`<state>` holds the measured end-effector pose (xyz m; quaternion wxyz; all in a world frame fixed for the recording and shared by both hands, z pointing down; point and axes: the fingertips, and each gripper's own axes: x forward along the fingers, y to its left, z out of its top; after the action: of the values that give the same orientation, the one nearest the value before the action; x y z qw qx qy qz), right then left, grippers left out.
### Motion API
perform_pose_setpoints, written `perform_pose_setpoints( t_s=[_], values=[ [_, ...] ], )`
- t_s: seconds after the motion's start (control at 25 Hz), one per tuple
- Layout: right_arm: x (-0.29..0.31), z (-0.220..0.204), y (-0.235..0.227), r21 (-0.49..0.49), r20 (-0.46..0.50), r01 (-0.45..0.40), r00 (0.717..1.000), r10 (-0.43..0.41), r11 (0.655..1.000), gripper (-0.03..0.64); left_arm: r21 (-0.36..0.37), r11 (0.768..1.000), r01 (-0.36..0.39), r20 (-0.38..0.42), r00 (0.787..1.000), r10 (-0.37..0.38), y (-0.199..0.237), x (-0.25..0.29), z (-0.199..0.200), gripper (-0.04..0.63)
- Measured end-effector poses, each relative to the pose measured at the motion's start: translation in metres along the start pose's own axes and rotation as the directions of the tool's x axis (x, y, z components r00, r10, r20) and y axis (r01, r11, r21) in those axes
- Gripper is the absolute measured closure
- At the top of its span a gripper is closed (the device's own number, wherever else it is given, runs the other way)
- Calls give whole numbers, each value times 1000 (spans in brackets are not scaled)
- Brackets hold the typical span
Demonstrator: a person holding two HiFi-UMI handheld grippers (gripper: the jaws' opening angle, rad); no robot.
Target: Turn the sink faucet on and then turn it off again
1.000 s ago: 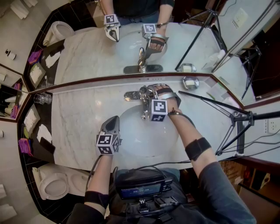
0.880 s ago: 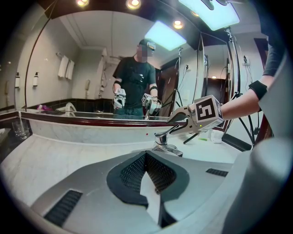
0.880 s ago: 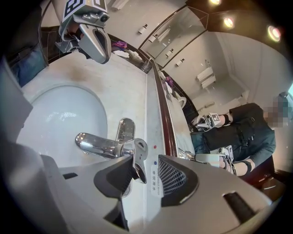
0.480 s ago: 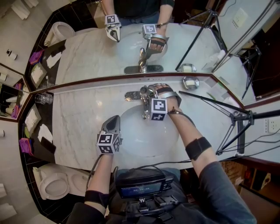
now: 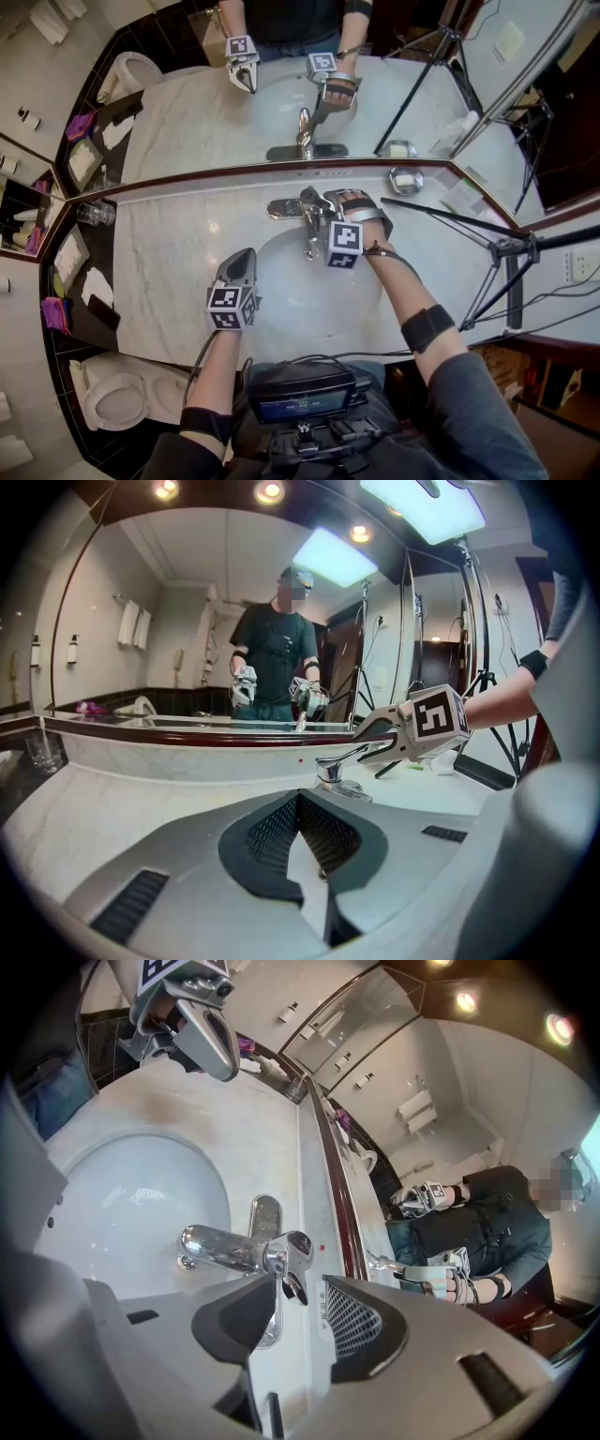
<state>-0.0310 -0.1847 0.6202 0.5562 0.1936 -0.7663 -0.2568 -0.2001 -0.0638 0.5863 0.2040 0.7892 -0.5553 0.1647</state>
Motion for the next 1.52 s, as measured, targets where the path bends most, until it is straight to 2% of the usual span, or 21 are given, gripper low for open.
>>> perform_pose_setpoints(
  t_s=[0.16, 0.28, 0.4, 0.52, 0.6, 0.68, 0.8, 0.92, 1.0, 1.08, 1.16, 1.52],
  values=[
    [-14, -8, 6, 85, 16, 4, 1000, -5, 996, 426, -2, 1000, 5, 4, 1000, -5, -4, 1, 2, 595],
    [-28, -13, 3, 182, 41, 33, 998, -41, 983, 493, 1, 1000, 12, 12, 1000, -12, -7, 2, 5, 595],
    [-43, -16, -2, 294, 69, 70, 993, -94, 953, 566, 5, 1000, 17, 17, 1000, -17, -10, 1, 7, 595],
    [-55, -20, -3, 423, 93, 75, 988, -126, 903, 598, 6, 1000, 19, 20, 1000, -20, -10, 0, 8, 595],
    [-60, -25, 0, 524, 109, 58, 985, -135, 850, 598, 3, 1000, 20, 22, 1000, -20, -11, 0, 8, 595],
    [-65, -29, 5, 631, 130, 36, 980, -151, 775, 600, 0, 1000, 21, 25, 999, -21, -12, 0, 9, 595],
    [-76, -36, 10, 783, 160, -8, 969, -188, 623, 600, -10, 1000, 18, 31, 999, -18, -10, -1, 9, 595],
    [-85, -44, 18, 875, 169, -44, 961, -219, 482, 600, -13, 1000, 18, 34, 999, -17, -10, -2, 9, 595],
    [-89, -52, 26, 906, 166, -57, 959, -228, 420, 600, -15, 1000, 17, 35, 999, -17, -10, -4, 8, 595],
    [-92, -59, 34, 923, 166, -71, 960, -227, 379, 600, -13, 1000, 18, 38, 999, -18, -10, -5, 9, 595],
    [-91, -66, 44, 927, 169, -79, 961, -220, 366, 600, -7, 1000, 20, 40, 999, -19, -10, -6, 9, 595],
    [-88, -65, 55, 923, 184, -103, 964, -192, 372, 598, -25, 1000, 6, 40, 999, -5, -8, -7, 7, 595]
  ],
)
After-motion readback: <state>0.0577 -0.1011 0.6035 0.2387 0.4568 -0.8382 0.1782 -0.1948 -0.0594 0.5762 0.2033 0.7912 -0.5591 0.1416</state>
